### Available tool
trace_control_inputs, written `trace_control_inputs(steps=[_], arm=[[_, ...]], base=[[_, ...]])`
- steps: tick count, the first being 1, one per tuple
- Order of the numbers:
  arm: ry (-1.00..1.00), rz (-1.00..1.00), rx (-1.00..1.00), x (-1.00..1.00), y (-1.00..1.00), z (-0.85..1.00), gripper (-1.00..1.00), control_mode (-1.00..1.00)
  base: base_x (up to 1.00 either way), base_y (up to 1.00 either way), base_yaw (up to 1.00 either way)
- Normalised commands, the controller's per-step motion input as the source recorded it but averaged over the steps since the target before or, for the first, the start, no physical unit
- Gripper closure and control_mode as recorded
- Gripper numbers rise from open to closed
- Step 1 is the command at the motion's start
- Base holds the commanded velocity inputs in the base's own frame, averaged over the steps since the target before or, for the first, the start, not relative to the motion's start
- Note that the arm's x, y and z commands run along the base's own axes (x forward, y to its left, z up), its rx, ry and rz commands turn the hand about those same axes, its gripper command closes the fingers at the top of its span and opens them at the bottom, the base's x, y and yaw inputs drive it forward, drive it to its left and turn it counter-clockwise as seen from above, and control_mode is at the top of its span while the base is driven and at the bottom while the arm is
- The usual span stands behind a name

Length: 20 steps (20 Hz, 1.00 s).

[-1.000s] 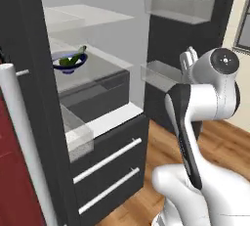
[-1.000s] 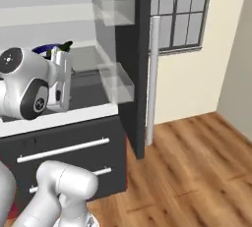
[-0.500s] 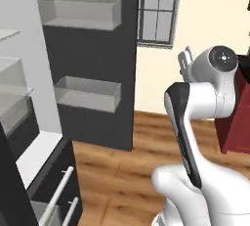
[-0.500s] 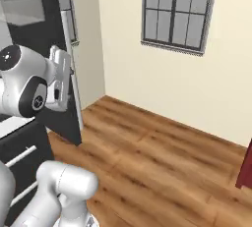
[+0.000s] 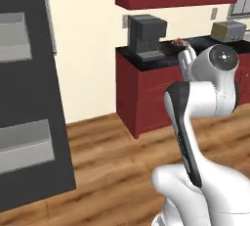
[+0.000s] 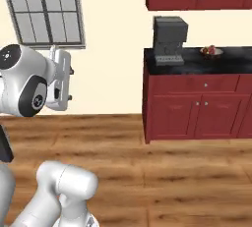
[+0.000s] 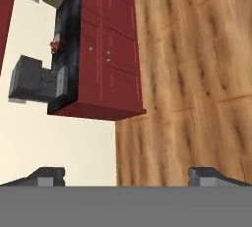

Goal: Place the bowl with the cucumber and lime on the second highest shelf of the fridge. Place the bowl with the chicken drumstick and steak on the top shelf of the fridge.

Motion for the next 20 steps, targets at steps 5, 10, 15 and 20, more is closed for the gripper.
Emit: trace_control_inputs(steps=[5,10,15,20], arm=[[0.0,0.0,0.0,0.0,0.0,0.0,-1.0,1.0],[0.0,0.0,0.0,0.0,0.0,0.0,-1.0,1.0],[0.0,0.0,0.0,0.0,0.0,0.0,-1.0,1.0],[0.0,0.0,0.0,0.0,0.0,0.0,-1.0,1.0]], base=[[0.04,-0.62,-0.76],[0.9,-0.94,-0.29],[1.0,-0.78,-0.05],[1.0,-0.36,0.2]])
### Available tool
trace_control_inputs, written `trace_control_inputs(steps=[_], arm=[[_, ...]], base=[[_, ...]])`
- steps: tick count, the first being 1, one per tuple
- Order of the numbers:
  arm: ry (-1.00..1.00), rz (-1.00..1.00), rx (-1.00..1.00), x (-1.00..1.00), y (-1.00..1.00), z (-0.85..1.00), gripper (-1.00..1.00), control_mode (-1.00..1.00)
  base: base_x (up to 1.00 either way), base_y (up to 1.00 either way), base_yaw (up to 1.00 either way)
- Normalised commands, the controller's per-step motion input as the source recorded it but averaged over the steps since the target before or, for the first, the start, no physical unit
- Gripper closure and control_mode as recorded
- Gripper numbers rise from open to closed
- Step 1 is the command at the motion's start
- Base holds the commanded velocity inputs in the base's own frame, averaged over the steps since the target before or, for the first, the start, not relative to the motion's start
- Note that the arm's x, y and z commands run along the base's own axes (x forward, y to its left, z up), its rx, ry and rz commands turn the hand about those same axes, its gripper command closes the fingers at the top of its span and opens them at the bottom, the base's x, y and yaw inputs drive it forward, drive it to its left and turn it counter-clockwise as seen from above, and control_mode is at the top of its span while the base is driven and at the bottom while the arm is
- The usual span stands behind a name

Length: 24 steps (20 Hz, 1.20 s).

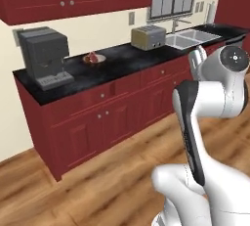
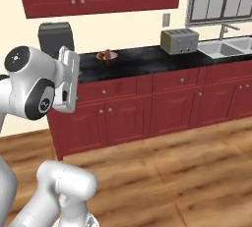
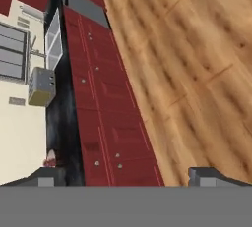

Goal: Place the bowl with the cucumber and lime on the second highest shelf of the fridge. Place the bowl with the chicken drumstick and steak on the top shelf of the fridge.

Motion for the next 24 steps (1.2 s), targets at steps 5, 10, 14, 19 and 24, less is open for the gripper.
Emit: trace_control_inputs(steps=[5,10,14,19,24], arm=[[0.0,0.0,0.0,0.0,0.0,0.0,-1.0,1.0],[0.0,0.0,0.0,0.0,0.0,0.0,-1.0,1.0],[0.0,0.0,0.0,0.0,0.0,0.0,-1.0,1.0],[0.0,0.0,0.0,0.0,0.0,0.0,-1.0,1.0],[0.0,0.0,0.0,0.0,0.0,0.0,-1.0,1.0]], base=[[1.0,-0.3,0.44],[1.0,-0.59,0.34],[1.0,-0.65,0.29],[1.0,-0.27,0.25],[0.99,0.13,0.32]])
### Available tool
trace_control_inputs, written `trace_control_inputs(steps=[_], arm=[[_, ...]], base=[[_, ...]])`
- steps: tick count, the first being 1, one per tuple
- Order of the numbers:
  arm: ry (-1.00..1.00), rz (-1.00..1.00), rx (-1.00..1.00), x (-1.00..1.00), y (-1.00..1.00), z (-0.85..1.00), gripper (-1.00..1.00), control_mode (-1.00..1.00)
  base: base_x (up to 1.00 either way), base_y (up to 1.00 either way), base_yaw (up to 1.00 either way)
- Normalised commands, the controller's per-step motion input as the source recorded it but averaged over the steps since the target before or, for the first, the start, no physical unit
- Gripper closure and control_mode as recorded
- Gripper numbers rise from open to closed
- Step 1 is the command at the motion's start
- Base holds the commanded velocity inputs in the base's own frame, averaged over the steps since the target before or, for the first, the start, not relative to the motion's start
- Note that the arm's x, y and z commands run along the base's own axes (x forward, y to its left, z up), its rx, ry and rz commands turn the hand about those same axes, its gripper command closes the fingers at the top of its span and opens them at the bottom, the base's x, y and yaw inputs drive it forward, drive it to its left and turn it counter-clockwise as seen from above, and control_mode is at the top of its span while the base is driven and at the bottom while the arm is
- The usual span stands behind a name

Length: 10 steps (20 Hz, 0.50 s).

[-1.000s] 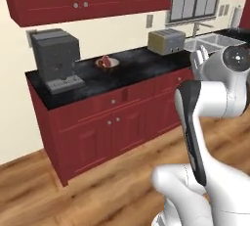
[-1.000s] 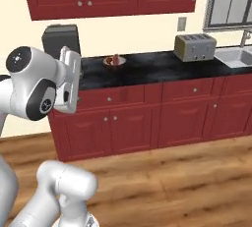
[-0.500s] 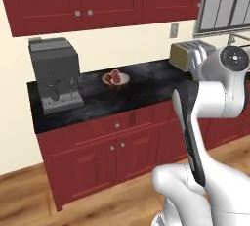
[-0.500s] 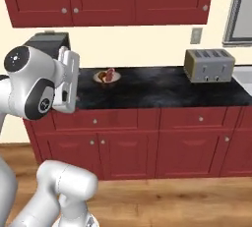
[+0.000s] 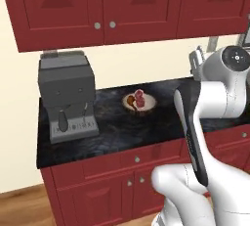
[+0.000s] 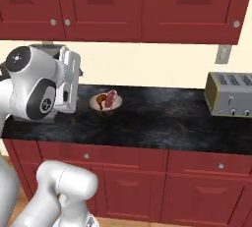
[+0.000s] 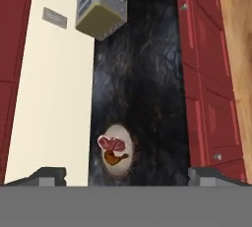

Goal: Place the bowl with the cucumber and lime on the second highest shelf of the fridge. Place the bowl with the chicken drumstick and steak on the top shelf of the fridge.

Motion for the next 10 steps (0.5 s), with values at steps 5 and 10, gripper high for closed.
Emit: trace_control_inputs(steps=[5,10], arm=[[0.0,0.0,0.0,0.0,0.0,0.0,-1.0,1.0],[0.0,0.0,0.0,0.0,0.0,0.0,-1.0,1.0]], base=[[0.86,-0.03,0.05],[0.61,0.0,0.0]])
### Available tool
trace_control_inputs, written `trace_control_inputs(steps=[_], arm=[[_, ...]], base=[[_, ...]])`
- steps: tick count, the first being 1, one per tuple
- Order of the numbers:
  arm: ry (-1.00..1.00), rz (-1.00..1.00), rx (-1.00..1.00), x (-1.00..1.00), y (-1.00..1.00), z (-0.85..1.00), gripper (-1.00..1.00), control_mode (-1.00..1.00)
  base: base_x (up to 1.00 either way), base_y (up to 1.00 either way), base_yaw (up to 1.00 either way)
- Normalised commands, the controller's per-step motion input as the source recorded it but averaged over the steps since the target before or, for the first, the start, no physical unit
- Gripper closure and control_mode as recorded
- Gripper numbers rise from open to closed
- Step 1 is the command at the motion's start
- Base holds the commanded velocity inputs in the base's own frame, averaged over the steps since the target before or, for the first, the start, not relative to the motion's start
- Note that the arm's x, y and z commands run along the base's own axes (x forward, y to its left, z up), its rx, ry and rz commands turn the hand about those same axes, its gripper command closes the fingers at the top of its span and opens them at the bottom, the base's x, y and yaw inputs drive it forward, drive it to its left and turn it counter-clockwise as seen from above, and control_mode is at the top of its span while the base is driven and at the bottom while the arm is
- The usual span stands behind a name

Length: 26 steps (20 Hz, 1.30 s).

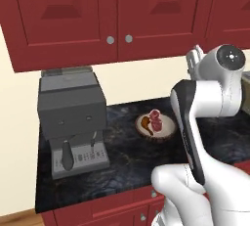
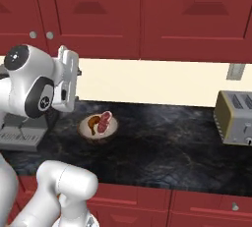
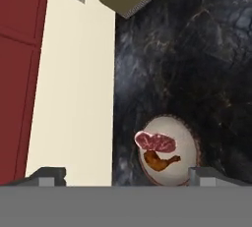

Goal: Place the bowl with the cucumber and lime on the second highest shelf of the fridge. Place the bowl with the chicken drumstick and steak on the top shelf of the fridge.

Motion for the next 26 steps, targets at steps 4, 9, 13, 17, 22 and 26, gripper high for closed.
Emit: trace_control_inputs(steps=[4,9,13,17,22,26], arm=[[0.17,0.08,0.02,0.57,-0.46,-0.46,-1.0,-1.0],[0.4,0.26,0.15,0.5,-0.81,-0.95,-1.0,-1.0],[0.3,0.25,0.22,0.58,-0.81,-0.84,-1.0,-1.0],[0.11,0.28,0.16,0.63,-0.56,-0.61,-1.0,-1.0],[0.0,0.18,0.0,0.17,0.08,-0.43,-1.0,-1.0],[0.0,0.13,0.0,0.06,0.31,-0.53,-1.0,-1.0]], base=[[0.0,0.0,0.0],[0.0,0.0,0.0],[0.0,0.0,0.0],[0.0,0.0,0.0],[0.0,0.0,0.0],[0.0,0.0,0.0]])
